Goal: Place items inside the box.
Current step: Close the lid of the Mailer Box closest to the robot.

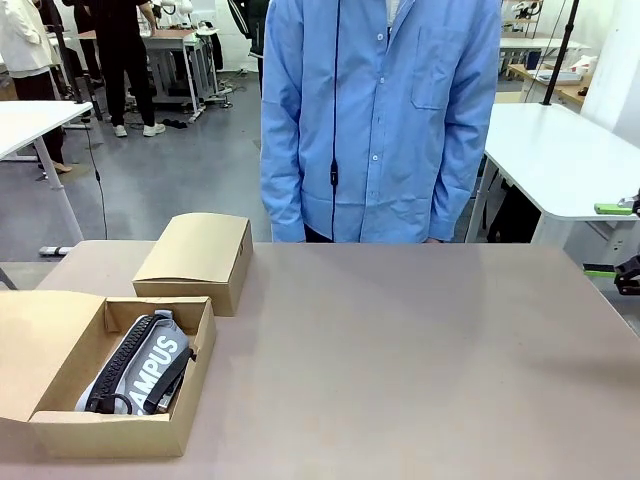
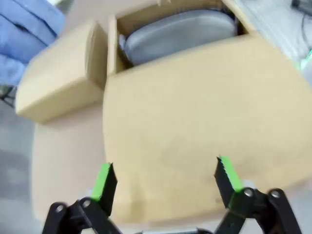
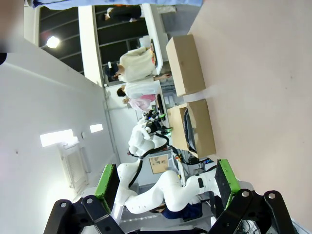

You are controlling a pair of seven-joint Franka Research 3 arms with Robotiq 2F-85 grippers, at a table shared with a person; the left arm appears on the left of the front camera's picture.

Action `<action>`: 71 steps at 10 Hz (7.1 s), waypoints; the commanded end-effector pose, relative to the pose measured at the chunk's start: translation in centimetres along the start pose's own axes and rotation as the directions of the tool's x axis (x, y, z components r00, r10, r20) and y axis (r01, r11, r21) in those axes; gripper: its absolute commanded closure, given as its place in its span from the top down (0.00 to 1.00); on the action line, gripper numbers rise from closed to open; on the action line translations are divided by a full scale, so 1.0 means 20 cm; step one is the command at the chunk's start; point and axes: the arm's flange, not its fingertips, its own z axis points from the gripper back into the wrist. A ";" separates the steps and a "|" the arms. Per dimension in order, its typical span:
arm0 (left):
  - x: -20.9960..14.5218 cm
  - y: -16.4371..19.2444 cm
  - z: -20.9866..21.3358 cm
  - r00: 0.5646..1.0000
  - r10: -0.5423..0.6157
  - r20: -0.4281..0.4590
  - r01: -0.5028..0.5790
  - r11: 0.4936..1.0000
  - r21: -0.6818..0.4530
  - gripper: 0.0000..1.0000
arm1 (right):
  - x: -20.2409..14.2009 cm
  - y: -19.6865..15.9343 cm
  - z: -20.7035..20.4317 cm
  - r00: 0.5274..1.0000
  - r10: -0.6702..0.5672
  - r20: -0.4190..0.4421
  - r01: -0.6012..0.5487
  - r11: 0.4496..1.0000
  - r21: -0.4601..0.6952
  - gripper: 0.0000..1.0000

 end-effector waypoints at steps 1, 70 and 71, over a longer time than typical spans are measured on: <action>-0.35 0.02 0.03 0.999 -0.006 -0.048 0.008 0.999 0.037 1.00 | 0.00 0.03 0.00 1.000 -0.015 0.002 0.015 1.000 0.019 1.00; 0.89 -0.08 -0.21 0.881 0.274 0.386 -0.143 0.931 -0.335 1.00 | 0.00 0.03 0.00 1.000 -0.015 0.002 0.015 1.000 0.019 1.00; 0.93 -0.09 -0.29 0.892 0.258 0.371 -0.124 0.929 -0.347 1.00 | 0.00 0.03 0.00 1.000 -0.015 0.002 0.015 1.000 0.019 1.00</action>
